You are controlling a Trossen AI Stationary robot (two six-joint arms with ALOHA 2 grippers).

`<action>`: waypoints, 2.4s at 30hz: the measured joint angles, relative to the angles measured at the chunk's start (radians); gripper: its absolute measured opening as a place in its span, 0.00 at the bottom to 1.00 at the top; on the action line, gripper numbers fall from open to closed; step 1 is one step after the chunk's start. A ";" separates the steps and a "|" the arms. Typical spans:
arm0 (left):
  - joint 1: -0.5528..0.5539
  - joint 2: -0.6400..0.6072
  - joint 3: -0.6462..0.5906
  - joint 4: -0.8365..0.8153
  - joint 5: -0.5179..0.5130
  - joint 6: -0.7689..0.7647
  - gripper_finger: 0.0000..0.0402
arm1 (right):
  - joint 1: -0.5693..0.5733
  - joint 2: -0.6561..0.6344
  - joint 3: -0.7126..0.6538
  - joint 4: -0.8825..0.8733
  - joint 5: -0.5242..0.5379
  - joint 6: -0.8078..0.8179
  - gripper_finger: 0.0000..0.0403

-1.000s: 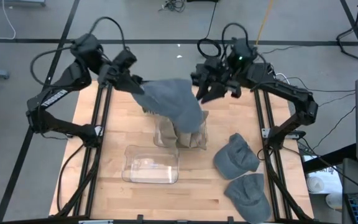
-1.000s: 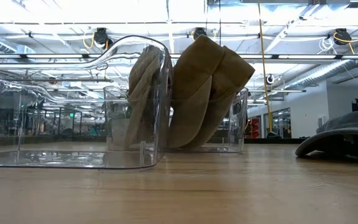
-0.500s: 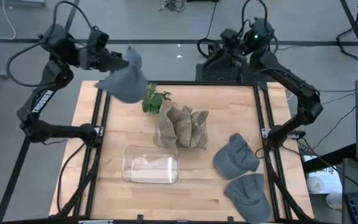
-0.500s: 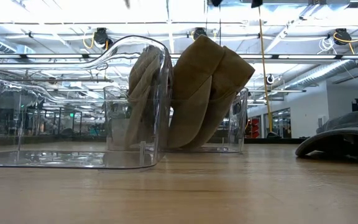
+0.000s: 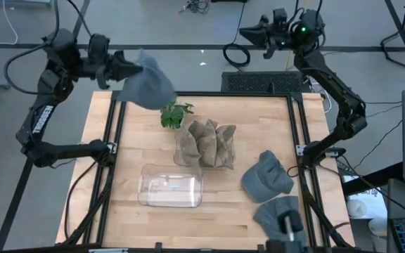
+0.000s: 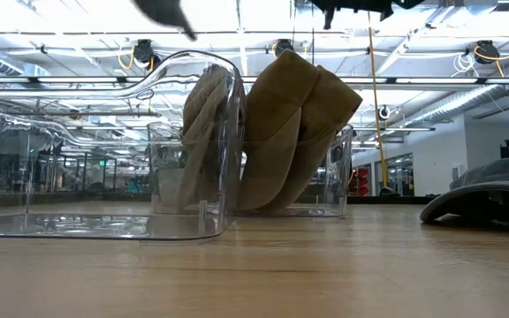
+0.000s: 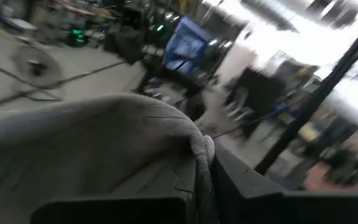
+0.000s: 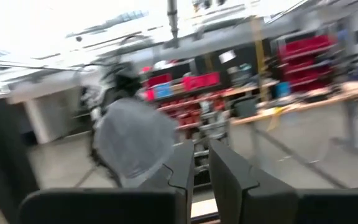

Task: Pick & Place hat
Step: Put the top blue cap into the bottom transparent bin

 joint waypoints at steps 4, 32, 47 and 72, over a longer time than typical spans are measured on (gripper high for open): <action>-0.051 -0.065 0.000 -0.203 -0.154 0.126 0.05 | -0.056 0.000 0.000 -0.001 0.005 -0.048 0.06; -0.813 -0.237 -0.164 -0.414 -1.059 -0.186 0.05 | -0.144 -0.096 0.000 -0.299 0.612 -0.534 0.00; -1.246 -0.167 -0.294 -0.293 -1.401 -0.476 0.05 | -0.143 -0.155 0.000 -0.381 0.611 -0.547 0.00; -1.715 0.055 -0.294 -0.543 -1.709 -1.322 0.05 | -0.141 -0.155 0.000 -0.441 0.607 -0.543 0.00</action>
